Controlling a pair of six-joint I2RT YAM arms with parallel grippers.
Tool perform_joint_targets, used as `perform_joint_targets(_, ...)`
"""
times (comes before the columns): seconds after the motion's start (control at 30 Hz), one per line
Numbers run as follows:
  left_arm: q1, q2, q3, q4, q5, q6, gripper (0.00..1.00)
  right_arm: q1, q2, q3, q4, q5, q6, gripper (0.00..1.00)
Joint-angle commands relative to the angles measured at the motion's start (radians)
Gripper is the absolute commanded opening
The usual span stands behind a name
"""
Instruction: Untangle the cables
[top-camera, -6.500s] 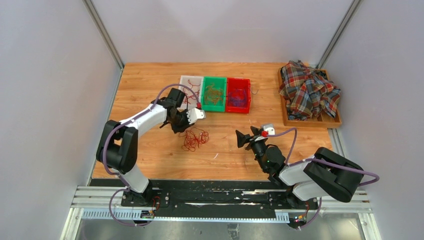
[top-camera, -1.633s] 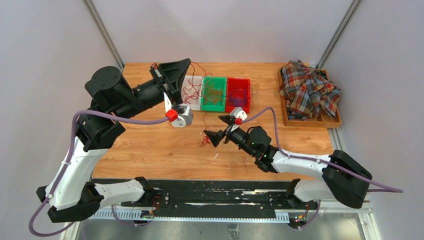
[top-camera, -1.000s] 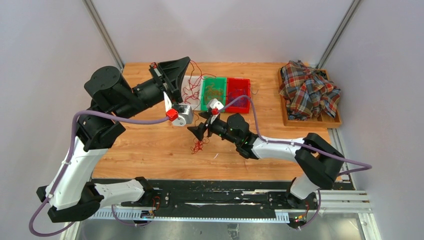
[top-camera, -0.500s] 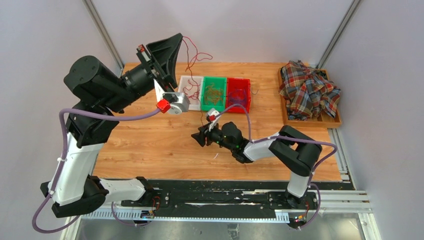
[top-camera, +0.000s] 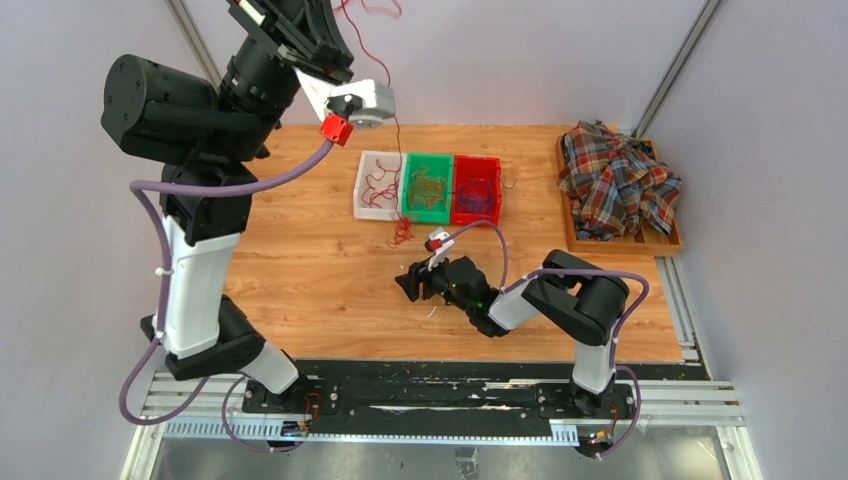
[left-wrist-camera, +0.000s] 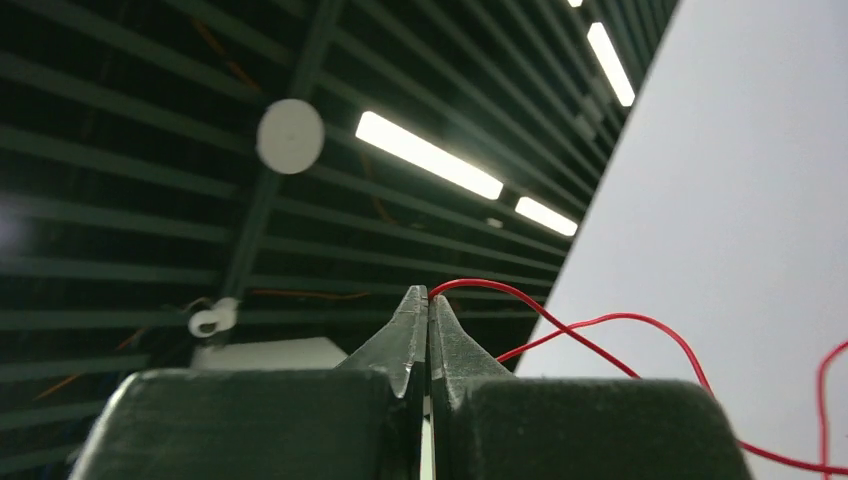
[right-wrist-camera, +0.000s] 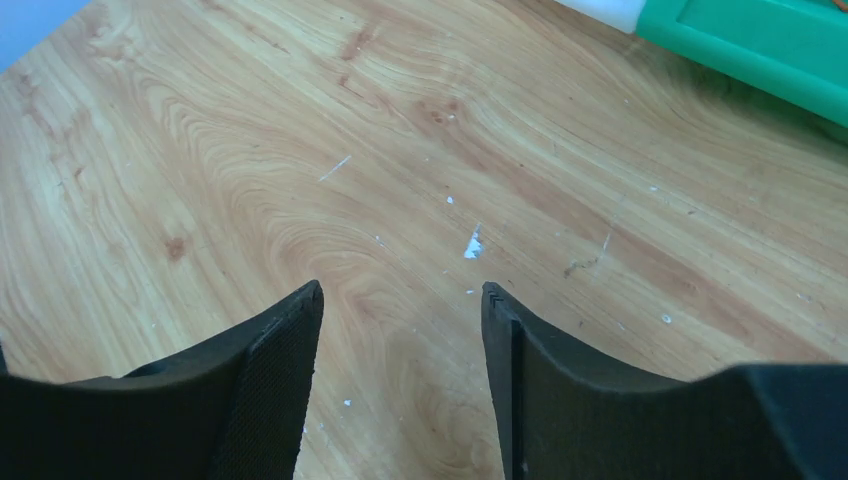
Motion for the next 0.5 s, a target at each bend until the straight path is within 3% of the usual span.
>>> perform_joint_targets(0.0,-0.008,0.077,0.124,0.198,-0.026,0.081,0.01,0.011,0.026,-0.013,0.050,0.064,0.021,0.59)
perform_joint_targets(0.13,-0.008,0.070,0.076,0.302,-0.004,0.100,0.01,0.011,0.031,-0.017,0.037,0.077,0.035,0.57)
perform_joint_targets(0.27,-0.008,0.001,-0.023,0.229,-0.065,0.024,0.01,0.011,-0.040,-0.067,0.095,0.115,-0.003,0.64)
perform_joint_targets(0.47,-0.008,-0.299,-0.609,0.219,-0.160,-0.067,0.01,0.011,-0.254,-0.075,0.011,0.013,-0.092,0.80)
